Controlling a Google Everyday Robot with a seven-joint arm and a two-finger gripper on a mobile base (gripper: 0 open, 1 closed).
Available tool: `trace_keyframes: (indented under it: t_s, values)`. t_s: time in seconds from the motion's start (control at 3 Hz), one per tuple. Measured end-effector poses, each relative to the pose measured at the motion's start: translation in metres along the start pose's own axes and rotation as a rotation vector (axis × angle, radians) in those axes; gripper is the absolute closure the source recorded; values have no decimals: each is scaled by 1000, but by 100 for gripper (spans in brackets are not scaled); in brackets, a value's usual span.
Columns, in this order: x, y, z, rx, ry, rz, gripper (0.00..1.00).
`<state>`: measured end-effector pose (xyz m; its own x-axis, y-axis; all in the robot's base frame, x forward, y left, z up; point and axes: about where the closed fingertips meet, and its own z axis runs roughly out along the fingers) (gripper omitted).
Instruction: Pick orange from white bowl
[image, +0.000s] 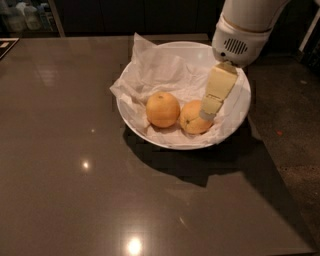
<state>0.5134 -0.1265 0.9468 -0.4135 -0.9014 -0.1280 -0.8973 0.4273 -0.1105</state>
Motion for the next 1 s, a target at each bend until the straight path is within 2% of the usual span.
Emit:
trace_keyframes:
  t_s: [1.0]
  values:
    - [-16,-2,25,-43,39,48,17]
